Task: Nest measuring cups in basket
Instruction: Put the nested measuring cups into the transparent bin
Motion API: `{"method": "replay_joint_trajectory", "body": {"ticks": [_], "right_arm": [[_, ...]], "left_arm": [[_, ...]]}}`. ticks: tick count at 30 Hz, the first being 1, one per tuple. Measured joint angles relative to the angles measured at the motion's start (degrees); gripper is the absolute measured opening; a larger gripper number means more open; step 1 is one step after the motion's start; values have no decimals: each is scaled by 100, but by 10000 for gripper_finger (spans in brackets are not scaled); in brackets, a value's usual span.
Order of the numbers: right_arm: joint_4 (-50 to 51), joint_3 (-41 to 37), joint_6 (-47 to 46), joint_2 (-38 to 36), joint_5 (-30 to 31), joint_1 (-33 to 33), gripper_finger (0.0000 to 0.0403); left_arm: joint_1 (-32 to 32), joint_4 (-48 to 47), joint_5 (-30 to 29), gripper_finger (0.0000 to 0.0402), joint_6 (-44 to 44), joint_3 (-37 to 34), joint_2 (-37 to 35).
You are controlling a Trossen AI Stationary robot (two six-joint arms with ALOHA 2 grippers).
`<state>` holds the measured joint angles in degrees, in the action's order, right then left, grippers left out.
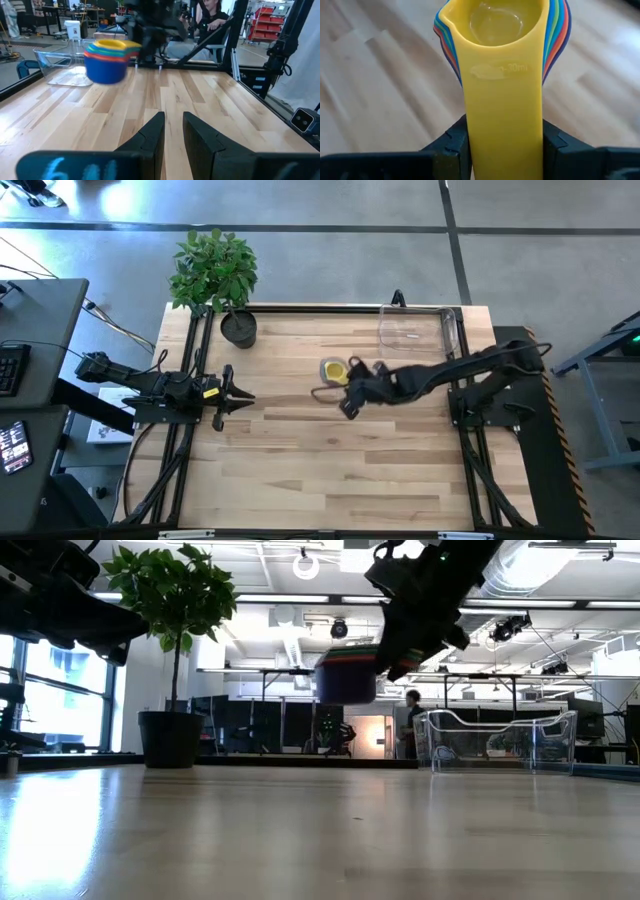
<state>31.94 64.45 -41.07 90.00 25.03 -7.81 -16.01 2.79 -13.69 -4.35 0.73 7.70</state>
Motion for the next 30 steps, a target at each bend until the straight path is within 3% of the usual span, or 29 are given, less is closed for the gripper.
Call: {"method": "replay_joint_trajectory", "body": {"ticks": [4, 13, 21, 30], "right_arm": [[54, -135, 586, -474, -145, 476, 121], [-376, -1269, 1426, -1956, -629, 1665, 121], [170, -1812, 2162, -2993, -760, 2896, 121], [684, -1862, 3758, -3183, -2059, 4872, 121]], "left_arm": [[2, 0, 2, 60, 1, 0, 0], [1, -1, 1, 60, 1, 0, 0], [0, -2, 2, 60, 1, 0, 0], [2, -2, 2, 60, 1, 0, 0]]}}
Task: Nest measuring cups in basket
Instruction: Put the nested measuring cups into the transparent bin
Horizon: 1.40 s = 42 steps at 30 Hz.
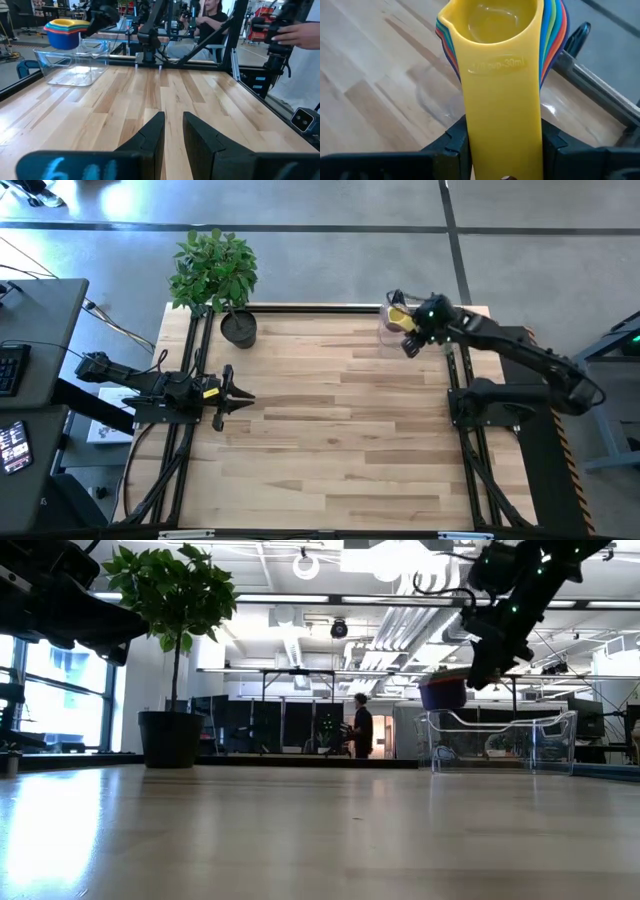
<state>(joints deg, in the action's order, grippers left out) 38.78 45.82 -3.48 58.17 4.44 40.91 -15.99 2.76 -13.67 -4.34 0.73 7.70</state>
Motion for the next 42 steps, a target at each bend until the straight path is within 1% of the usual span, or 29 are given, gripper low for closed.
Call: {"method": "replay_joint_trajectory", "body": {"ticks": [3, 6, 8, 12, 19, 31, 36, 42], "right_arm": [[-13, 0, 432, 108, -509, 596, 121], [-2, 0, 756, 323, -949, 1047, 121], [-11, 0, 927, 505, -1188, 1252, 121], [-66, 0, 1112, 931, -1412, 1439, 121], [-82, 0, 1149, 1417, -1455, 1480, 121], [21, 2, 1147, 1873, -1541, 1576, 121], [79, 7, 1149, 1977, -1450, 1578, 121], [101, 7, 1149, 1991, -1346, 1578, 154]], "left_arm": [[-1, 0, 0, 60, 0, 0, 0], [-2, 0, -2, 60, 0, 0, 0], [-1, 1, 0, 60, 0, 0, 0], [0, 0, -1, 60, 0, 0, 0], [-2, 1, -1, 60, 0, 0, 0], [-2, 2, -1, 60, 0, 0, 0], [-2, 2, -2, 60, 0, 0, 0], [-2, 0, 0, 60, 0, 0, 0]]}}
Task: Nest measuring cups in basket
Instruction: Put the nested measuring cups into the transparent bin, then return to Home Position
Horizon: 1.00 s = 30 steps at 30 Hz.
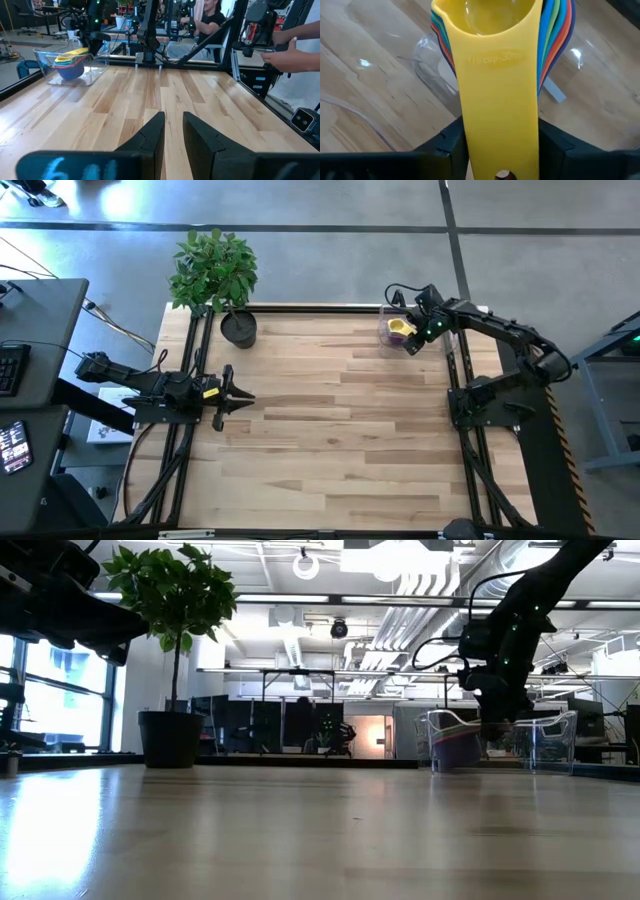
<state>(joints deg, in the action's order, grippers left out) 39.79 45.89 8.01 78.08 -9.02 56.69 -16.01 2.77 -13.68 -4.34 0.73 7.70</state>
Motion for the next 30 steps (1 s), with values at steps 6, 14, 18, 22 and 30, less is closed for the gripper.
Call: {"method": "replay_joint_trajectory", "body": {"ticks": [6, 14, 18, 22, 30], "right_arm": [[-27, 0, 0, -2, 5, -2, 197], [-57, 0, -25, -48, -7, -2, 252], [-110, 0, -119, -371, -45, -2, 255], [-247, 0, -244, -941, -187, -9, 256], [-2037, -88, -1398, -1810, -966, -983, 256]], "left_arm": [[2, 2, 0, 60, 0, 0, 0], [0, 2, 0, 60, 0, 0, 0], [1, 2, -1, 60, 0, 0, 0], [1, 2, 0, 60, 0, 0, 0], [2, 2, 0, 60, 0, 0, 0]]}}
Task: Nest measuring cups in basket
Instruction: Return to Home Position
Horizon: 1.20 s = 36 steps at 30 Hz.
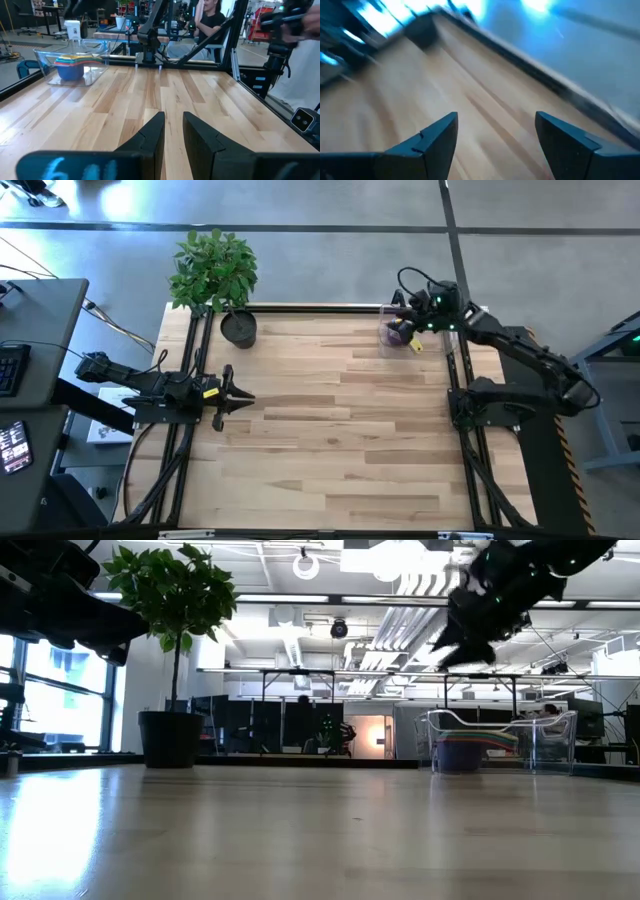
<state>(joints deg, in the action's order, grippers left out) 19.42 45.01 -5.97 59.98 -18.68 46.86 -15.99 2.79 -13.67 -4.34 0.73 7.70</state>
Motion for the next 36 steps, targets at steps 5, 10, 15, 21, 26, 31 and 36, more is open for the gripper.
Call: {"method": "replay_joint_trajectory", "body": {"ticks": [5, 10, 15, 21, 26, 31, 36], "right_arm": [[-2667, -909, -873, -263, 419, -1211, 256], [-3859, -1773, -528, -488, 616, -1680, 256], [-4520, -2765, -781, -775, 189, -1625, 256], [-6023, -3770, -1348, -1079, 787, -1950, 256], [-6462, -4247, -1310, -1410, 1522, -2329, 256], [-6407, -4445, -1184, -1827, 1703, -2482, 256], [-5772, -4445, -1113, -2449, 1701, -2490, 256]], "left_arm": [[0, 0, -1, 60, 0, 0, 0], [0, 0, 0, 60, 0, 0, 0], [-2, 0, 0, 60, 0, 0, 0], [-2, 0, -2, 60, 0, 0, 0], [-2, 0, -1, 60, -1, 0, 0], [-1, 0, 0, 60, 0, 0, 0], [0, 0, 0, 60, 0, 0, 0]]}}
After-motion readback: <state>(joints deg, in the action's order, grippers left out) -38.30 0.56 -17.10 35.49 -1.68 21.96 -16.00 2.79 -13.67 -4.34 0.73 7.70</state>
